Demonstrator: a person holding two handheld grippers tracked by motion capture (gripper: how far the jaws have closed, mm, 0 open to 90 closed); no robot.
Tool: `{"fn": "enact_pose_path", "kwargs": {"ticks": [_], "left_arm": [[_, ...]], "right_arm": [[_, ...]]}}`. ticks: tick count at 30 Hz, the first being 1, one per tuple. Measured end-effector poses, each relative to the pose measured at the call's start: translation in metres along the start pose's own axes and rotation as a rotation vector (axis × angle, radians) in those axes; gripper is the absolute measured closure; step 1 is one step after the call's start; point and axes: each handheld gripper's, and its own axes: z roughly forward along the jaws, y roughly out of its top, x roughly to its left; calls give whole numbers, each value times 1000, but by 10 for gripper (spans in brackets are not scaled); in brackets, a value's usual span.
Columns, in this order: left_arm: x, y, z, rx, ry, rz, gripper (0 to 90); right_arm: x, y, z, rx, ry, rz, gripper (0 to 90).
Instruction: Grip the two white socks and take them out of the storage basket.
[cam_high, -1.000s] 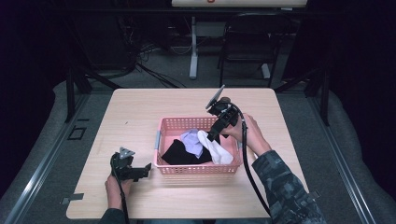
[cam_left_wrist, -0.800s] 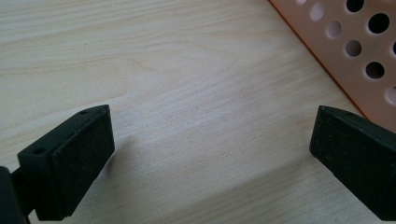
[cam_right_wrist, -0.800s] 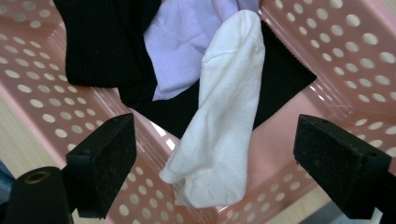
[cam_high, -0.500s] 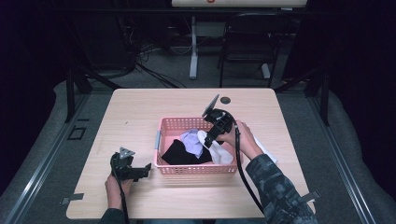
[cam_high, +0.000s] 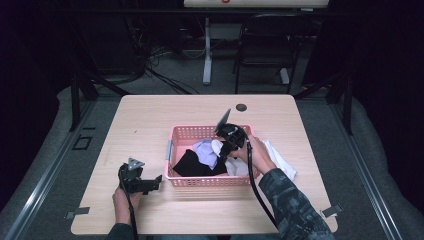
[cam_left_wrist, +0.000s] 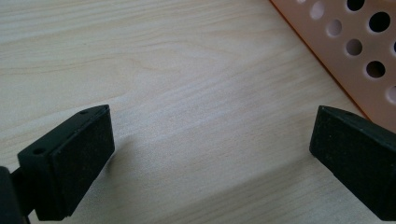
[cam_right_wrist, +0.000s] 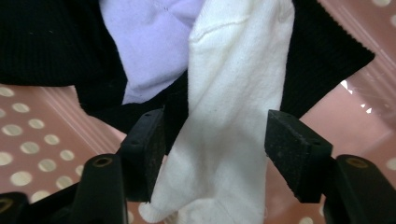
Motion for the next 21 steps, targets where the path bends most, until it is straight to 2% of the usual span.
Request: {"fn": "enact_pose_path", "kwargs": {"ticks": [1, 4, 6, 8, 9, 14, 21], "left_arm": [[0, 0, 0, 0, 0, 2, 0], [0, 0, 0, -2, 1, 2, 0], [0, 0, 0, -3, 0, 2, 0], [0, 0, 0, -1, 0, 4, 0], [0, 0, 0, -1, 1, 5, 0], [0, 0, 0, -1, -1, 1, 0], [0, 0, 0, -1, -1, -1, 0]], "right_arm": [[0, -1, 3, -9, 4, 14, 411], [-1, 0, 8, 13, -6, 10, 473], [0, -1, 12, -2, -7, 26, 522], [-2, 1, 12, 40, -19, -10, 589], [0, 0, 14, 25, -16, 13, 631], [0, 1, 14, 25, -26, -2, 801], [2, -3, -5, -13, -18, 1, 833]]}}
